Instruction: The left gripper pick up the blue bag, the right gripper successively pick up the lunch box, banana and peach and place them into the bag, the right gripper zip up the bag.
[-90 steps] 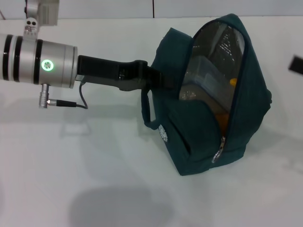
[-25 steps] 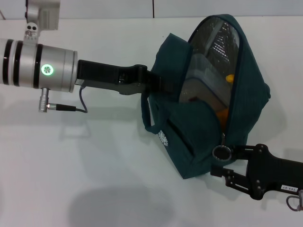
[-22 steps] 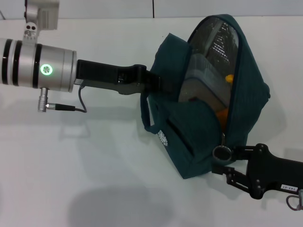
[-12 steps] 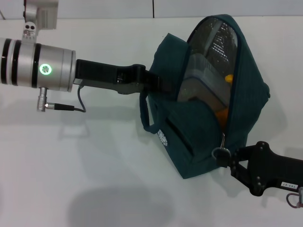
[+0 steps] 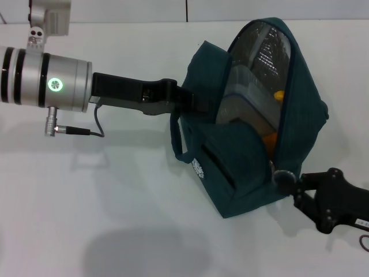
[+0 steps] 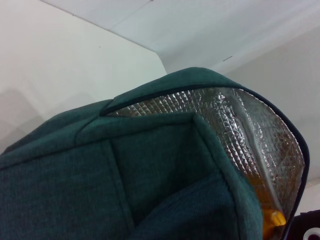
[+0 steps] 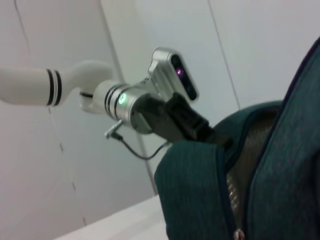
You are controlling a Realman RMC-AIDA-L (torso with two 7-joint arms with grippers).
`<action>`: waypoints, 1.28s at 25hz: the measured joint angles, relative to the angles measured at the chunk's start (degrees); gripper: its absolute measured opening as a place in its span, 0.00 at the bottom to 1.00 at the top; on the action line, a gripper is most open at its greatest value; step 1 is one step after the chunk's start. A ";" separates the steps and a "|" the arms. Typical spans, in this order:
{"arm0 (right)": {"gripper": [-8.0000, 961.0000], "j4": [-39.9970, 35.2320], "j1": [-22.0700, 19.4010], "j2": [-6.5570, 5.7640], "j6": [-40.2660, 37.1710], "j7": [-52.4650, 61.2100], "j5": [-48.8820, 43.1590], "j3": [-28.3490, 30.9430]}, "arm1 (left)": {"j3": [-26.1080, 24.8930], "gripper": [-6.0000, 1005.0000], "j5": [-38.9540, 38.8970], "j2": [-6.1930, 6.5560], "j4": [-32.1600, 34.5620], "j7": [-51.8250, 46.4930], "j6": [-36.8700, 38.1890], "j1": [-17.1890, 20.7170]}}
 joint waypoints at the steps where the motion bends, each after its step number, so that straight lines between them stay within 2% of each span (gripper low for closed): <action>1: 0.02 -0.01 -0.31 -0.04 -0.51 0.00 0.49 0.00 | 0.00 0.04 0.00 0.00 0.00 0.02 0.00 0.00; 14: 0.02 -0.78 -1.09 -0.20 -7.43 -0.06 6.57 0.09 | -0.23 0.04 -0.07 -0.09 -0.09 1.81 -0.06 0.63; 24: 0.02 -0.32 2.17 0.35 -9.33 -0.47 10.38 -0.42 | -0.42 0.04 -1.14 -0.35 -0.09 5.69 -0.03 1.15; 26: 0.02 -0.13 2.56 0.39 -9.33 -0.49 10.38 -0.54 | -0.49 0.04 -2.41 -0.39 -0.09 6.41 -0.03 1.66; 32: 0.02 -0.06 2.68 0.49 -9.31 -0.53 10.20 -0.61 | -0.48 0.15 -11.94 -0.42 -0.08 11.64 1.56 4.89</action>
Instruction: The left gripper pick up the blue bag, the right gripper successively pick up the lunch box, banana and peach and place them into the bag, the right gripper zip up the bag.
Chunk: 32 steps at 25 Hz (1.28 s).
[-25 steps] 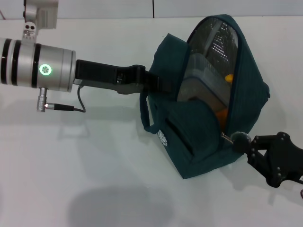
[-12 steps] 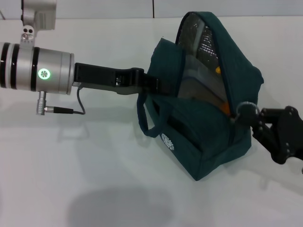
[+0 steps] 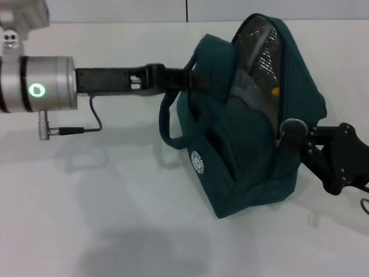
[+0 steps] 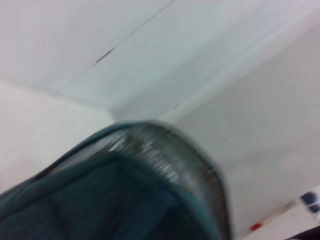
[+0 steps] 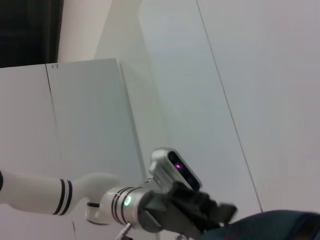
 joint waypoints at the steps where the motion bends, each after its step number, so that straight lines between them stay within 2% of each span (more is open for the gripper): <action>1: 0.02 0.00 0.02 0.02 0.01 0.00 0.00 -0.01 | 0.00 0.19 -1.23 0.00 0.00 1.19 0.59 0.44; 5: 0.02 -0.08 0.16 0.03 0.01 -0.01 0.08 -0.01 | -0.03 0.34 -6.48 -0.22 -0.04 6.20 3.00 2.77; 10: 0.02 -0.16 0.52 0.14 -0.54 -0.01 0.40 0.42 | -0.05 0.45 -12.56 -0.60 -0.07 12.44 7.15 6.49; 16: 0.02 0.08 0.74 0.19 -2.80 0.03 4.83 0.10 | 0.06 0.58 -14.25 -1.07 -1.08 21.27 11.67 11.22; 19: 0.02 0.27 1.27 0.20 -2.68 0.27 6.62 0.11 | 0.29 0.81 -13.75 -1.04 -4.77 25.54 12.75 12.07; 26: 0.02 2.25 6.54 0.19 -0.43 1.25 7.58 -0.16 | 0.45 0.81 -10.50 -1.12 -12.49 37.41 14.20 12.42; 32: 0.02 3.01 10.22 0.20 -0.13 1.58 7.57 -1.56 | 0.11 0.79 -10.02 -1.13 -14.11 43.10 12.27 13.97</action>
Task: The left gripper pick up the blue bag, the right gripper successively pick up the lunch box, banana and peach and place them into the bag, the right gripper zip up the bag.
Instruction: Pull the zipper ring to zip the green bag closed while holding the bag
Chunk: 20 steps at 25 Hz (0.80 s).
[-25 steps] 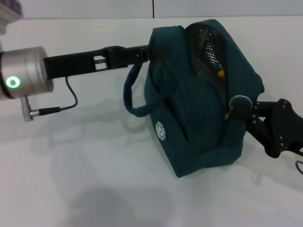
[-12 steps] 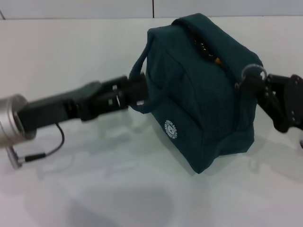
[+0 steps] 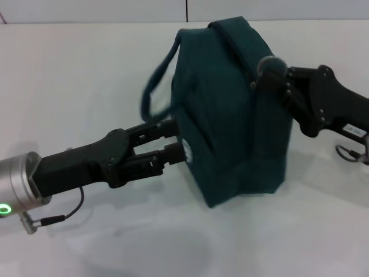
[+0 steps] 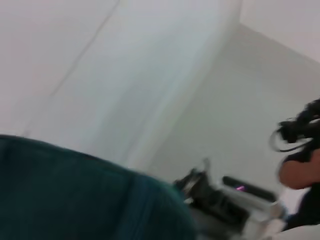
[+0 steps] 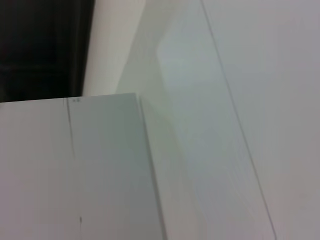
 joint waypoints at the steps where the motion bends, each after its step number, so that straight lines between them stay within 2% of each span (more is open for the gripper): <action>1: 0.02 0.07 0.82 0.00 0.13 0.34 0.01 -0.01 | -0.08 0.79 -0.08 -0.07 -0.05 0.94 -1.00 0.34; 6: 0.02 1.44 3.96 -0.01 0.95 1.33 -0.10 -0.03 | -0.91 0.77 -2.16 -0.38 -1.91 7.06 -6.67 1.93; 10: 0.02 1.70 4.57 0.00 1.62 1.36 -0.10 -0.04 | -0.87 0.76 -3.82 -0.39 -4.37 12.23 -8.31 1.86; 19: 0.02 2.10 5.24 0.00 2.84 1.40 0.07 -0.03 | -0.64 0.73 -4.15 -0.65 -6.56 15.40 -8.45 -0.57; 20: 0.02 2.25 5.38 0.00 2.94 1.38 0.07 -0.03 | -0.56 0.73 -4.15 -0.65 -7.59 15.61 -8.45 -1.92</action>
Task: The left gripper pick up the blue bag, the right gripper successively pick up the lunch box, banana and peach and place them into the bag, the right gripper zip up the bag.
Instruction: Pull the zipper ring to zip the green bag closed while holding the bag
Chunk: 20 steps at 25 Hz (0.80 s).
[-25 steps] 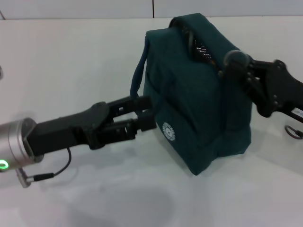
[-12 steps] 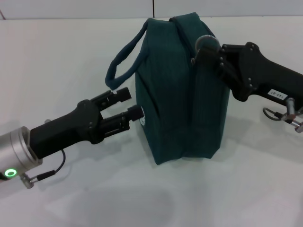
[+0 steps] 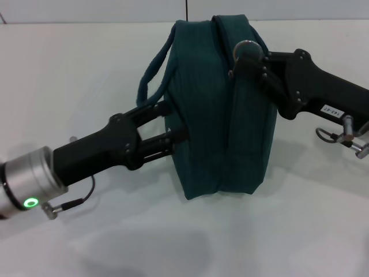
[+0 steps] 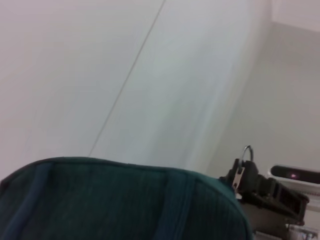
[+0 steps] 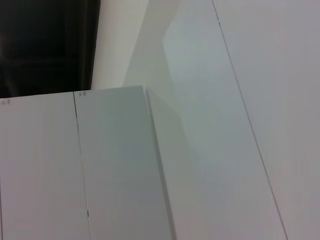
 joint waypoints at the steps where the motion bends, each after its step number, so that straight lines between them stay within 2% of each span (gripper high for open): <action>1: 0.02 0.10 0.15 0.00 0.20 -0.03 0.01 0.00 | 0.01 0.72 0.00 0.00 -0.37 0.02 0.00 -0.39; 10: 0.02 0.55 1.59 0.00 0.81 -0.37 0.02 0.00 | -0.01 0.70 -0.85 -0.20 -2.47 0.40 -2.45 -3.07; 20: 0.02 0.56 1.60 0.00 0.61 -0.06 0.01 0.18 | 0.83 0.66 -1.56 -0.09 -2.91 4.50 -2.71 -3.28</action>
